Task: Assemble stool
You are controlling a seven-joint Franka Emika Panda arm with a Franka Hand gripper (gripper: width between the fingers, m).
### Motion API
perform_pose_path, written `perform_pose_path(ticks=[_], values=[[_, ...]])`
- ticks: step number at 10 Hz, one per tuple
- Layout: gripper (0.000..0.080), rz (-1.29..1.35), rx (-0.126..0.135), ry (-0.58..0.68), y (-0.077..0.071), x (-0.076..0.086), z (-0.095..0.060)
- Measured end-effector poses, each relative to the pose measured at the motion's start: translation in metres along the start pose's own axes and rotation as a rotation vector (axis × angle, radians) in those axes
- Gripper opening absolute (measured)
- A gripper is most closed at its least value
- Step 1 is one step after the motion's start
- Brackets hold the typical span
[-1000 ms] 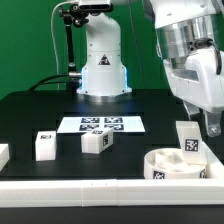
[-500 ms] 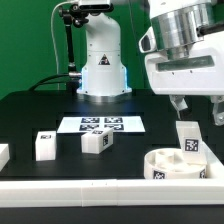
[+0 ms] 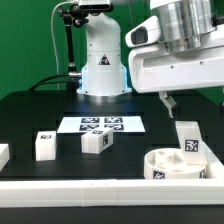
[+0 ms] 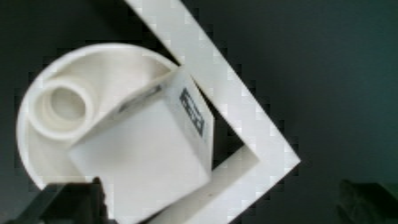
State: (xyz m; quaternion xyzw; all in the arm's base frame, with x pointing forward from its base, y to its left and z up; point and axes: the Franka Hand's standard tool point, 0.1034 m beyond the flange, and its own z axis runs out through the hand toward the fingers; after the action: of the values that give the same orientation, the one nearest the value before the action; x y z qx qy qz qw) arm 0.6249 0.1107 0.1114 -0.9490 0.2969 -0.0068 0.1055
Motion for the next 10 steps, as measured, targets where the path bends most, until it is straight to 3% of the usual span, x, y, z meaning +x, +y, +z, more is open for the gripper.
perform_pose_path(ticks=[5, 10], values=[[0.0648, -0.352, -0.016, 0.005, 0.0001, 0.0016, -0.0006], [0.0648, -0.888, -0.091, 0.001, -0.0061, -0.0076, 0.002]])
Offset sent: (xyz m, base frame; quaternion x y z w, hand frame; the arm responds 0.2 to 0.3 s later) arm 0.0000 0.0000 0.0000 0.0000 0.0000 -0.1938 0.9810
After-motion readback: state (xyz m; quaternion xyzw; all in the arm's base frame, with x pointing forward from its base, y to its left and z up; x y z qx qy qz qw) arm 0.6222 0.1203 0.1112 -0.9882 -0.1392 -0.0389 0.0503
